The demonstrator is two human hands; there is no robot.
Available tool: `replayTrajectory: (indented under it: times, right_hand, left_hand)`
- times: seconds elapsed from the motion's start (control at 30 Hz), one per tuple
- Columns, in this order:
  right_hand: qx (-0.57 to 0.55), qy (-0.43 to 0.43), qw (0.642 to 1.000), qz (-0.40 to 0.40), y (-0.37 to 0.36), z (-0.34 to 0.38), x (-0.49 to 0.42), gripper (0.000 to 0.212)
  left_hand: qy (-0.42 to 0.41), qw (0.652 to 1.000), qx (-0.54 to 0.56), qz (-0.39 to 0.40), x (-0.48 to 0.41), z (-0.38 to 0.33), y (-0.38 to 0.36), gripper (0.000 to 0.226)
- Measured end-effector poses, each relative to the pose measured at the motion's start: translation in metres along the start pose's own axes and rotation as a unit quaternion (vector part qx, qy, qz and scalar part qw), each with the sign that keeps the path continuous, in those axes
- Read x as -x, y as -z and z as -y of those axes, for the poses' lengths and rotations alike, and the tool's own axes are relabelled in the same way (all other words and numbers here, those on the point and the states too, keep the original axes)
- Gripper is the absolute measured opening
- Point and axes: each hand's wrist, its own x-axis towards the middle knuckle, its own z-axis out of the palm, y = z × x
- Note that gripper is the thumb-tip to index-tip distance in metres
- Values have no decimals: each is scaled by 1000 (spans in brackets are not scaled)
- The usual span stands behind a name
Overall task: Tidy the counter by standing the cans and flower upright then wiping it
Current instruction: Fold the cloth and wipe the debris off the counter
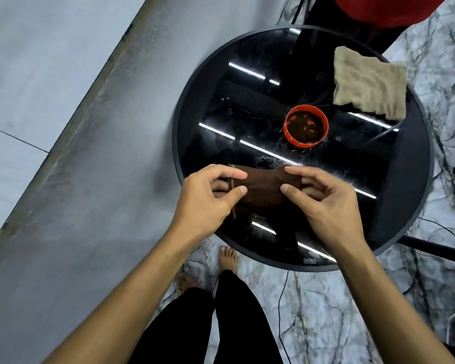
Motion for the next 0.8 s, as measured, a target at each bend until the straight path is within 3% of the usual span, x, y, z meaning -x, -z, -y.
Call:
replayTrajectory:
  times: [0.4,0.8]
  right_hand:
    - [-5,88,991,98,-46,79,11,34]
    - [-20,194,949,247,-135,176,28,36]
  left_hand:
    - [-32,991,45,-119,52,-30,74,26]
    - [-61,956,76,-276,137,-66,179,26]
